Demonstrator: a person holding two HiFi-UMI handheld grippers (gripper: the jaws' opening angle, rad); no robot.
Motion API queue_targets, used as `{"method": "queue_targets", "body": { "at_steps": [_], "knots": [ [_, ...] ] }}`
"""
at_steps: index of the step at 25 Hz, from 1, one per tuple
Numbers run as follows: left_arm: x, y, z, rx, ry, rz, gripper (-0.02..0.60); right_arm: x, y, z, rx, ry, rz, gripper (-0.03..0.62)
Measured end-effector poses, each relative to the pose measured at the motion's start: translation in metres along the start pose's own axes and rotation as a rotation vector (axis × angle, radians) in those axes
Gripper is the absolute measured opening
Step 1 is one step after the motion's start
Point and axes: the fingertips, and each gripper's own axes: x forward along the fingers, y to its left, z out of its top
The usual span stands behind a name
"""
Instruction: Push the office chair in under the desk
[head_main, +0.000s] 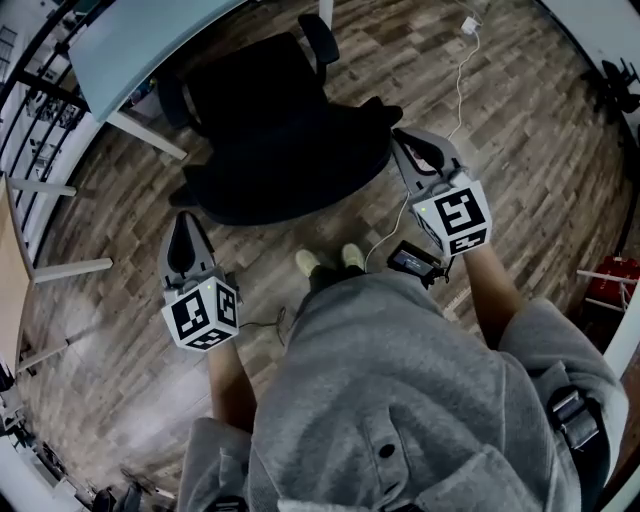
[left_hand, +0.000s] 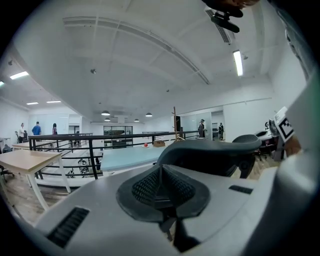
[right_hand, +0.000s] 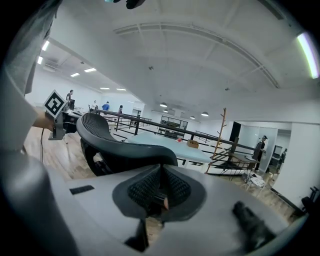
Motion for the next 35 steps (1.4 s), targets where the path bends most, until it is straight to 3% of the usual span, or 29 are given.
{"method": "queue_targets", "body": {
  "at_steps": [10, 15, 18, 21, 22, 24, 25, 29, 32, 35],
  "knots": [
    [0.025, 0.018, -0.02, 0.002, 0.022, -0.071, 0.026, 0.001, -0.002, -0.012, -0.008, 0.068, -0.061, 0.031],
    [0.032, 0.021, -0.025, 0.023, 0.044, -0.088, 0.026, 0.008, -0.006, -0.018, -0.045, 0.105, -0.034, 0.031],
    [0.038, 0.014, -0.032, 0.083, 0.072, -0.097, 0.028, 0.012, -0.017, -0.034, -0.078, 0.134, 0.001, 0.031],
    [0.046, 0.005, -0.039, 0.245, 0.127, -0.127, 0.028, 0.021, -0.026, -0.056, -0.179, 0.191, 0.099, 0.052],
    [0.049, 0.003, -0.043, 0.324, 0.153, -0.148, 0.032, 0.025, -0.028, -0.063, -0.232, 0.209, 0.139, 0.125],
    [0.055, 0.0, -0.052, 0.491, 0.203, -0.205, 0.119, 0.035, -0.034, -0.081, -0.355, 0.239, 0.214, 0.172],
    [0.057, -0.002, -0.056, 0.571, 0.213, -0.243, 0.161, 0.042, -0.036, -0.09, -0.431, 0.251, 0.247, 0.177],
    [0.064, -0.009, -0.053, 0.888, 0.152, -0.413, 0.227, 0.07, -0.035, -0.116, -0.759, 0.232, 0.415, 0.203],
    [0.061, -0.014, -0.057, 1.111, 0.167, -0.491, 0.259, 0.076, -0.026, -0.132, -0.919, 0.229, 0.531, 0.204],
    [0.055, -0.016, -0.06, 1.238, 0.182, -0.552, 0.261, 0.083, -0.02, -0.148, -0.999, 0.241, 0.591, 0.204]
  ]
}}
